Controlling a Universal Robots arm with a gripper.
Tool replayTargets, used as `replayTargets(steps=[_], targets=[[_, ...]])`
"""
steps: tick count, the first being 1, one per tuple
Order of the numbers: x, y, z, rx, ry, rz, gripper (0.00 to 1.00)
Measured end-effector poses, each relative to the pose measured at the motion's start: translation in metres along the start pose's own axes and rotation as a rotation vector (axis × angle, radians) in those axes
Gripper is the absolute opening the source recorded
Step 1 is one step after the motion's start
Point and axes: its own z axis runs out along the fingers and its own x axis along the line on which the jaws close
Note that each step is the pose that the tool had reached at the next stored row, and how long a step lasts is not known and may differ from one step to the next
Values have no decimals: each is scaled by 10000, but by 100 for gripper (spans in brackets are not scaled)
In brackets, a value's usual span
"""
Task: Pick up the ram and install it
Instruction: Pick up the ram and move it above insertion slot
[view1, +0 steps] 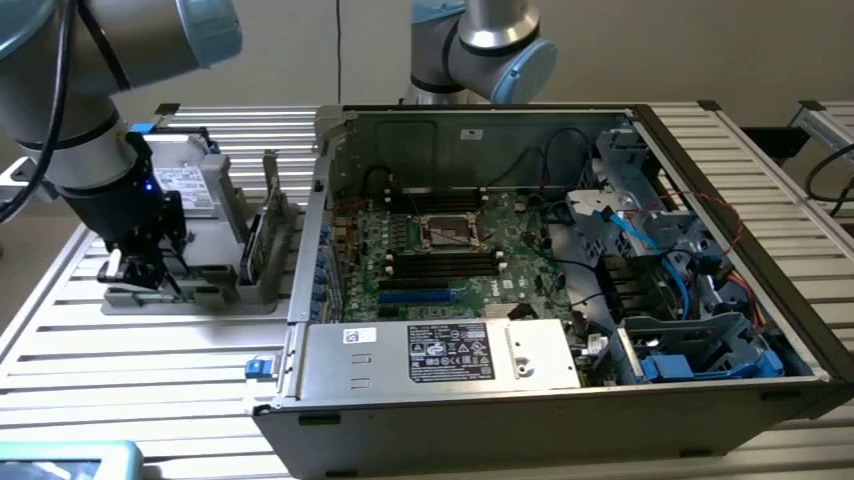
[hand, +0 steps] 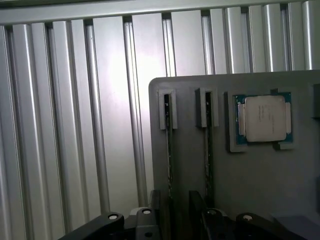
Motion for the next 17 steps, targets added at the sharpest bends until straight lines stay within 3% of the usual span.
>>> replayTargets(steps=[12, 15, 17], targets=[[1, 2, 130, -19, 2, 0, 36], [2, 2, 132, -23, 5, 0, 28], [2, 2, 134, -20, 4, -1, 16]])
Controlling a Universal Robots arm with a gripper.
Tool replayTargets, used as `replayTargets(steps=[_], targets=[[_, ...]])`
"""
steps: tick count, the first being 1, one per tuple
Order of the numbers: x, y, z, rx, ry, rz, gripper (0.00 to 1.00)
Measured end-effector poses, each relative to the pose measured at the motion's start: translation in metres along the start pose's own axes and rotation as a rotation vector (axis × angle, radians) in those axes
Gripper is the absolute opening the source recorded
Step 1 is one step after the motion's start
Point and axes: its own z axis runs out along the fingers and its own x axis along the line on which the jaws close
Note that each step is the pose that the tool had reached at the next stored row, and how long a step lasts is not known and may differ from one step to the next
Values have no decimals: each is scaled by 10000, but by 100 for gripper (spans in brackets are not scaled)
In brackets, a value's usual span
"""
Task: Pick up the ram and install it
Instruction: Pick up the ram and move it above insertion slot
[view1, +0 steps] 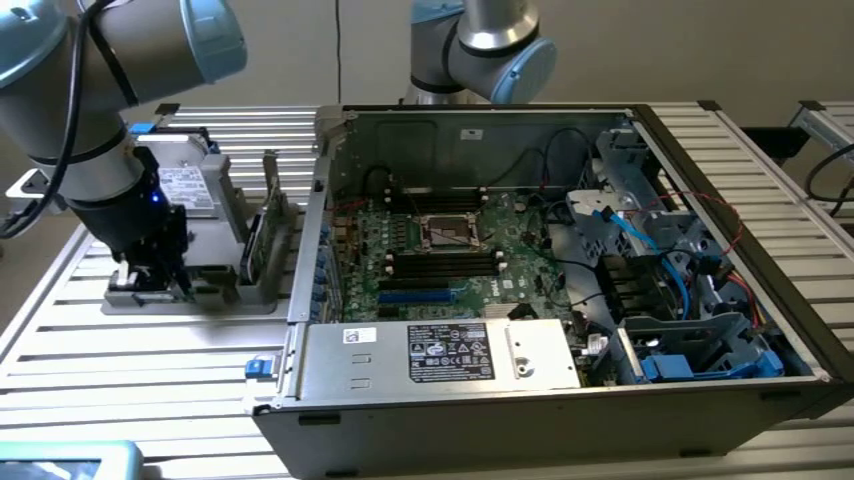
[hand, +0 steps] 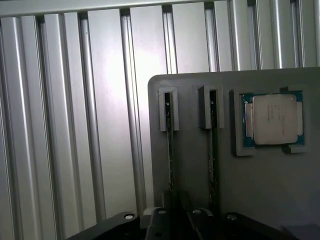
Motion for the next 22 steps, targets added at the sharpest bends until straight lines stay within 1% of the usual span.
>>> replayTargets(steps=[1, 2, 3, 5, 10, 12, 14, 17, 19, 22], targets=[[0, 0, 0, 0, -3, 1, 16], [0, 0, -4, 2, -4, 1, 12], [0, 0, -14, 3, -3, 1, 12], [0, -1, -67, 1, 3, 0, 12], [-2, -4, -288, 6, 43, -39, 12], [-3, -5, -375, 8, 74, -69, 12], [-4, -5, -447, 13, 119, -108, 12], [-4, -2, -544, 22, 207, -246, 12], [-4, -3, -628, 26, 223, -366, 12], [-6, -3, -767, 27, 224, -526, 12]])
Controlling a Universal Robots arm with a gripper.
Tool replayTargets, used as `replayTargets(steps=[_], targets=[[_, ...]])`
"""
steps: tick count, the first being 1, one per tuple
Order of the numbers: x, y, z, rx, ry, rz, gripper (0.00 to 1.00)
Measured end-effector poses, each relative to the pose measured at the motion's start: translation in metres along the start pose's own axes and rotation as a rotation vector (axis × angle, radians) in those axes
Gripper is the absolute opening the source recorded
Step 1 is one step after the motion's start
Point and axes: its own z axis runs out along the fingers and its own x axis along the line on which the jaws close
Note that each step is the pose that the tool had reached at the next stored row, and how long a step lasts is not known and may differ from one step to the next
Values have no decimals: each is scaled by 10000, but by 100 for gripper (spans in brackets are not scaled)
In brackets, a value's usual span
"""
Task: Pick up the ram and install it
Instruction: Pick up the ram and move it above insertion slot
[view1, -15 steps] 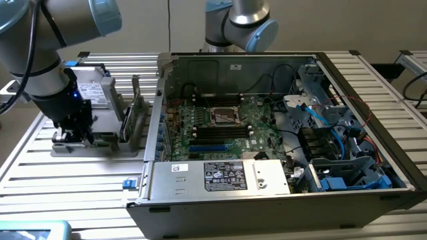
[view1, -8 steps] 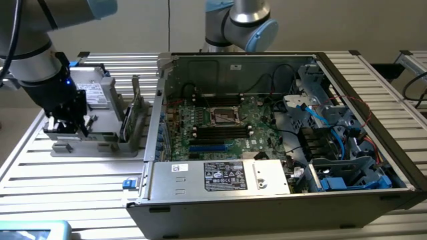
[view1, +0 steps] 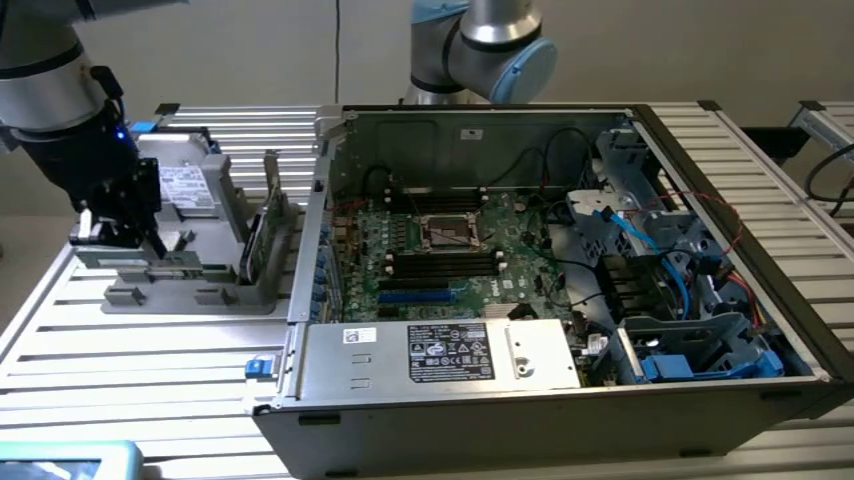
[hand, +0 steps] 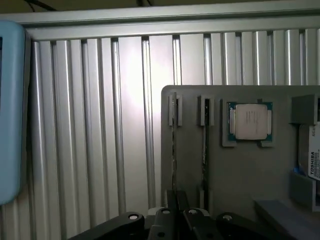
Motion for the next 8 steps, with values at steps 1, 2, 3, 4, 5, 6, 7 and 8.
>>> replayTargets(steps=[1, 2, 3, 4, 5, 6, 7, 8], targets=[[3, -1, -45, 2, -2, -38, 12], [7, -4, -88, 2, -2, -71, 12], [14, -8, -133, 2, -2, -100, 12], [22, -15, -178, 3, -3, -125, 12], [33, -27, -226, 3, -4, -148, 12], [43, -40, -270, 4, -6, -166, 12], [52, -58, -311, 4, -9, -178, 12], [60, -76, -351, 1, -10, -189, 12]])
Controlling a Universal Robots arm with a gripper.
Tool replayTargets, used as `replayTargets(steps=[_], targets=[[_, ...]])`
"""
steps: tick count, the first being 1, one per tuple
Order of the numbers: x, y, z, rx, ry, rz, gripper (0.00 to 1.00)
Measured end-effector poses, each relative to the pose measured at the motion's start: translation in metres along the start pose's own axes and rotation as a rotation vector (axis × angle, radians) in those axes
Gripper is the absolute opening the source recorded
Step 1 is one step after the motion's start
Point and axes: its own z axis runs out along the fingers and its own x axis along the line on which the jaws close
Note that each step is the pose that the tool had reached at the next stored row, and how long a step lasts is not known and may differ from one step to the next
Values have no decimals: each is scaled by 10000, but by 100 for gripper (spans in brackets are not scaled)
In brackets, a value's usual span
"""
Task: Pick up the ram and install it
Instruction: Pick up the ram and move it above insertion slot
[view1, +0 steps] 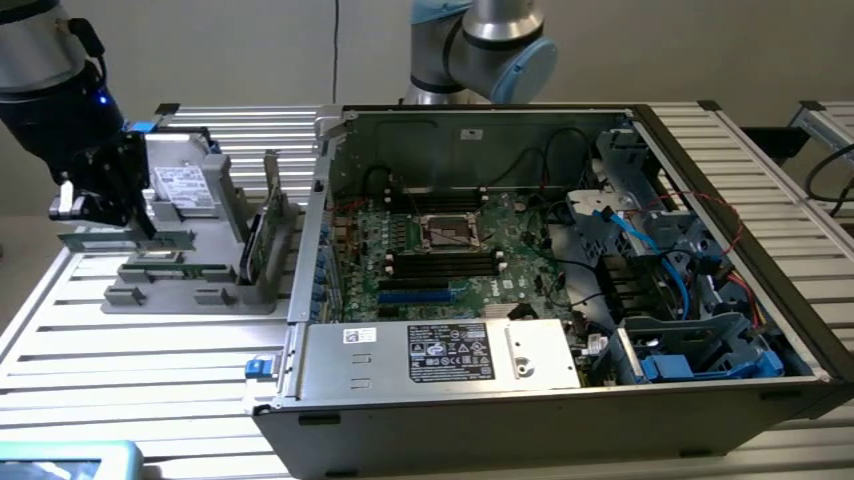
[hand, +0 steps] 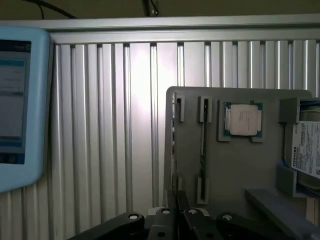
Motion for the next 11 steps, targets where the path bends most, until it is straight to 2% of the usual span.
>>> replayTargets(steps=[6, 11], targets=[[41, -120, -231, -6, -39, -68, 12], [69, -252, -412, -9, -75, -87, 12]])
